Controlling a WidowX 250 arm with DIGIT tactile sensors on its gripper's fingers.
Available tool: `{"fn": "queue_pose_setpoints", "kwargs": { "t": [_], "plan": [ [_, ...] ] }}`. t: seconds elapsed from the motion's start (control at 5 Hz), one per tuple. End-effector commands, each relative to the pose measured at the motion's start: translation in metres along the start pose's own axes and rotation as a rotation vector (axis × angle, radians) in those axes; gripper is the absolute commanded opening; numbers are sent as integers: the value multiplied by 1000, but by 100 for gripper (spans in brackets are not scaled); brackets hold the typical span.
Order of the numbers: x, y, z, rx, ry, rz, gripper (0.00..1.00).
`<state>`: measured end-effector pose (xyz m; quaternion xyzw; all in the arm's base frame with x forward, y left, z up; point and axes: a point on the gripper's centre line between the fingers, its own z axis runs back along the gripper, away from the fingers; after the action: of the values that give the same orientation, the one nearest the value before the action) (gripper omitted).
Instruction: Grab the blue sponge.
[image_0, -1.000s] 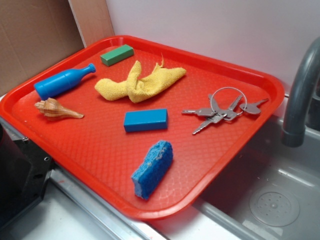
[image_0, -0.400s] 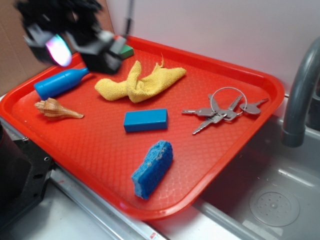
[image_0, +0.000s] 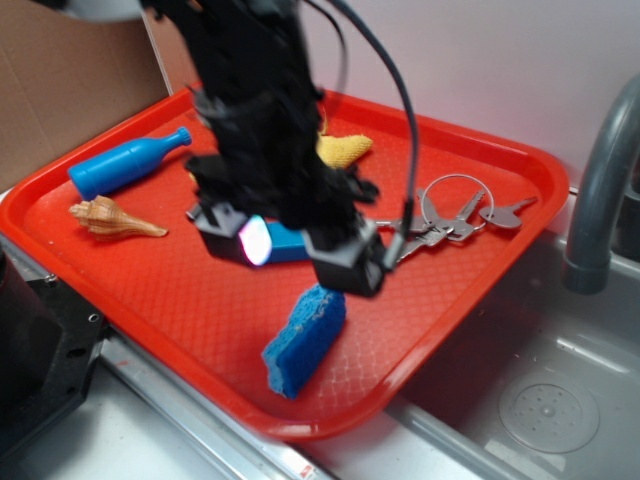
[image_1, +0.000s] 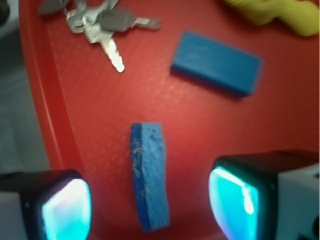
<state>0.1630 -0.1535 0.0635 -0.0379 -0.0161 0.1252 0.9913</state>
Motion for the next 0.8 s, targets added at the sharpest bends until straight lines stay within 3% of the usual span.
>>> {"fn": "queue_pose_setpoints", "kwargs": {
  "t": [0.0,0.2,0.4,0.6],
  "plan": [
    [-17,-9,-33,-34,132,-142,100],
    [-16,10,-45,4,172,-155,100],
    [-12,14,-43,29,161,-190,0],
    [-3,19,-13,-21,127,-249,0]
  ]
}}
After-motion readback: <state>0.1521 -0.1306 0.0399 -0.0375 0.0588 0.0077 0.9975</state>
